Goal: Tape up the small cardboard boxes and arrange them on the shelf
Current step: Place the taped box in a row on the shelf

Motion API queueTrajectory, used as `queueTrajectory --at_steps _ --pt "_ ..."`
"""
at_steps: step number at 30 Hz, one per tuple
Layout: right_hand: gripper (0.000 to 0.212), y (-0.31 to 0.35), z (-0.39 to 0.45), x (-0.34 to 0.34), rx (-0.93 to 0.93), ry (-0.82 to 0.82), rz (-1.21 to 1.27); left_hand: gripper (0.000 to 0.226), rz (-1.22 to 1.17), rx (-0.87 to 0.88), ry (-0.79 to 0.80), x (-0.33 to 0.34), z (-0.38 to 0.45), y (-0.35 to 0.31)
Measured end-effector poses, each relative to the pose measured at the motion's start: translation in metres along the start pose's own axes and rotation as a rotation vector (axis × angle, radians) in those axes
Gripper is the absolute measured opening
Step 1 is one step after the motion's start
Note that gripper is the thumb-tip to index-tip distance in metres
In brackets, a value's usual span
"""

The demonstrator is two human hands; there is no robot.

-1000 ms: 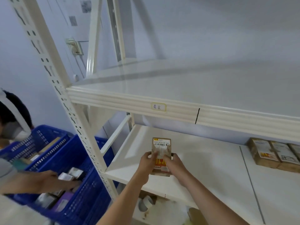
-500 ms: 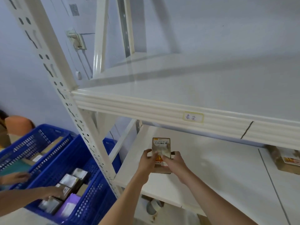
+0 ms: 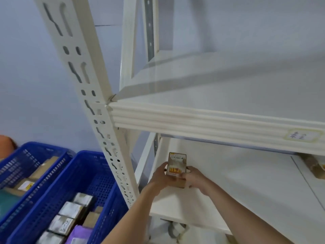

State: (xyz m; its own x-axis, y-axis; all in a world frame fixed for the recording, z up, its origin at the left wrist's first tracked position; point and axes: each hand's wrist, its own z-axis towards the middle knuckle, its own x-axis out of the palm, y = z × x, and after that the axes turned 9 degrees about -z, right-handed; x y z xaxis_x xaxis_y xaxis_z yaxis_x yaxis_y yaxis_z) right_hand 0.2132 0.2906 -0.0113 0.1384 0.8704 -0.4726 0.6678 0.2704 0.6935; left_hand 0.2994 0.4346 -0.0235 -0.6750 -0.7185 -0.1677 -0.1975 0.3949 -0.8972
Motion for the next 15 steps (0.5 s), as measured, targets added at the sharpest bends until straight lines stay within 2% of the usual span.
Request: queueTrajectory --at_steps 3,5,6,10,15 --pt "0.057 -0.003 0.004 0.01 -0.137 0.018 -0.121 0.1 0.038 0.068 -0.06 -0.005 0.008 0.012" --pt "0.075 -0.003 0.007 0.016 -0.202 -0.051 -0.239 0.069 0.016 0.117 -0.098 -0.004 0.013 0.016" --pt "0.078 -0.003 0.01 0.018 -0.241 -0.092 -0.292 0.063 0.007 0.138 -0.109 -0.003 0.014 0.017" --pt "0.059 -0.003 0.025 0.022 -0.331 -0.204 -0.408 0.049 0.078 0.219 -0.177 -0.002 0.023 0.018" --pt "0.058 0.009 0.055 0.022 -0.316 -0.269 -0.528 0.03 0.279 0.264 -0.325 -0.002 0.047 0.011"
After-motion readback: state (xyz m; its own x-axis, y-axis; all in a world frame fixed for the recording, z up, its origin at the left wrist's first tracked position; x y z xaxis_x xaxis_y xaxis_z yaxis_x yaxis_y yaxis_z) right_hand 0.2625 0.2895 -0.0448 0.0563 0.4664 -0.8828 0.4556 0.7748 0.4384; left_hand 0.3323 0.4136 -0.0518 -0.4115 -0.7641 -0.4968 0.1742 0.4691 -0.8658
